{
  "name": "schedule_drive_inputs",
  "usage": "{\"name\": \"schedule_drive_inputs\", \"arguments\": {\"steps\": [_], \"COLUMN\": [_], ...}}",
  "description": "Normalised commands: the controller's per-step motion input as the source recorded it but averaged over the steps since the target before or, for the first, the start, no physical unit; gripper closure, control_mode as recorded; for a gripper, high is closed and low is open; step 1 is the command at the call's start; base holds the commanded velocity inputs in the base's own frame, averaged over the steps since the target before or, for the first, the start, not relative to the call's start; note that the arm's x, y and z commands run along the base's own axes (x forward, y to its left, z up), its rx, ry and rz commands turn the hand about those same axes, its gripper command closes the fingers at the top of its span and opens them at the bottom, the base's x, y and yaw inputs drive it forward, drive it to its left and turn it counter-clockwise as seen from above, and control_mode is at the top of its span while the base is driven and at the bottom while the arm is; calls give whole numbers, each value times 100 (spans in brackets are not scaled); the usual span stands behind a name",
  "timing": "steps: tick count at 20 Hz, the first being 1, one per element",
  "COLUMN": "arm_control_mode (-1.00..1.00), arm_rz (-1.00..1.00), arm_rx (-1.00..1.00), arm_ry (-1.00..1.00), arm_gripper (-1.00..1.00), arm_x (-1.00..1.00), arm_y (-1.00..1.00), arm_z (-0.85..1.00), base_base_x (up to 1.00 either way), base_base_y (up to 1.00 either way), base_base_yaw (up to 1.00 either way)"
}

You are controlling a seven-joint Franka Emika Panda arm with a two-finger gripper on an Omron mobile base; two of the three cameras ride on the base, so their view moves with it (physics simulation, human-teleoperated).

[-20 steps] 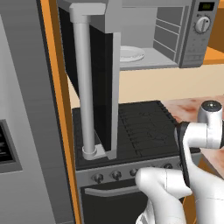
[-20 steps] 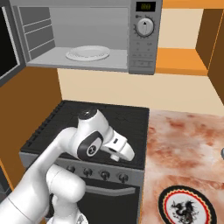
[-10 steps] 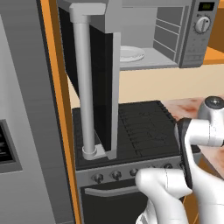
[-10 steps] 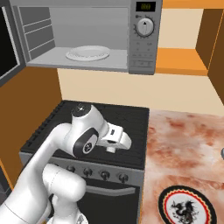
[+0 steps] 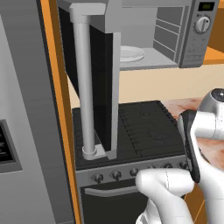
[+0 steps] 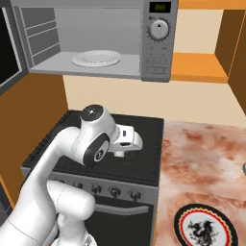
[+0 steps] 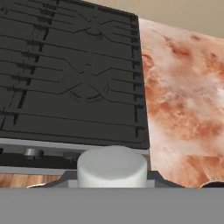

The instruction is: Pick the marshmallow from the counter and place it in the microwave. Then turn on the microwave.

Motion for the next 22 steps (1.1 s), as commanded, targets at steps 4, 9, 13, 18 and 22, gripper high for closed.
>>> {"name": "schedule_drive_inputs", "arguments": {"steps": [4, 9, 13, 18, 22], "arm_control_mode": [-100, -100, -100, -100, -100], "arm_rz": [17, 15, 14, 12, 11], "arm_rx": [-3, -7, -8, -8, -3], "arm_ry": [-1, -2, -7, -14, -15], "arm_gripper": [100, 100, 100, 100, 100], "arm_x": [7, 8, 7, 2, 7], "arm_y": [17, 21, 26, 24, 26], "arm_z": [35, 30, 22, 24, 24], "base_base_x": [0, 0, 0, 0, 0], "base_base_y": [0, 0, 0, 0, 0], "base_base_yaw": [0, 0, 0, 0, 0]}}
